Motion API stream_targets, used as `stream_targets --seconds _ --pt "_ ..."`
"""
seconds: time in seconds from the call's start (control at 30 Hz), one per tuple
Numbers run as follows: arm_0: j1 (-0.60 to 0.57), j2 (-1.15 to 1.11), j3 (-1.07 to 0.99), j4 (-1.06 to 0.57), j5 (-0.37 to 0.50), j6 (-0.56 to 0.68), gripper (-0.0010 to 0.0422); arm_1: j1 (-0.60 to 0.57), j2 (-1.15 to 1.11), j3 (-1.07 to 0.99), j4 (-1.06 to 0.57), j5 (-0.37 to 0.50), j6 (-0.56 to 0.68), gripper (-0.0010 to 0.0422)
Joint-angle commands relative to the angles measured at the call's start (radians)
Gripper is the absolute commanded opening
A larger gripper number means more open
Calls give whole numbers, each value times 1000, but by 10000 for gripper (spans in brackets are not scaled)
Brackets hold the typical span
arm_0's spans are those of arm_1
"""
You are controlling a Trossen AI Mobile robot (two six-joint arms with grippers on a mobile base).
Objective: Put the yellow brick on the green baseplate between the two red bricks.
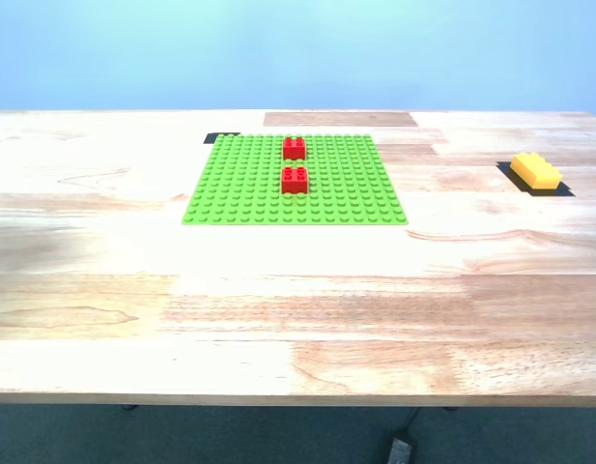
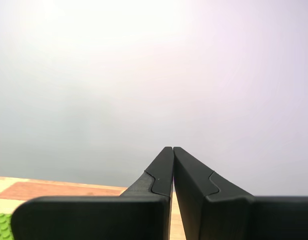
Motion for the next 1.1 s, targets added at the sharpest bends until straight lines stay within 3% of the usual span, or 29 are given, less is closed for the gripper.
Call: stream_targets --seconds 0.03,0.93,1.1 --pt "0 0 0 1 0 0 0 0 0 0 0 0 0 0" --pt "0 0 0 18 0 0 0 0 0 0 2 0 0 0" --pt "0 4 26 95 89 -11 0 0 0 5 45 -3 69 0"
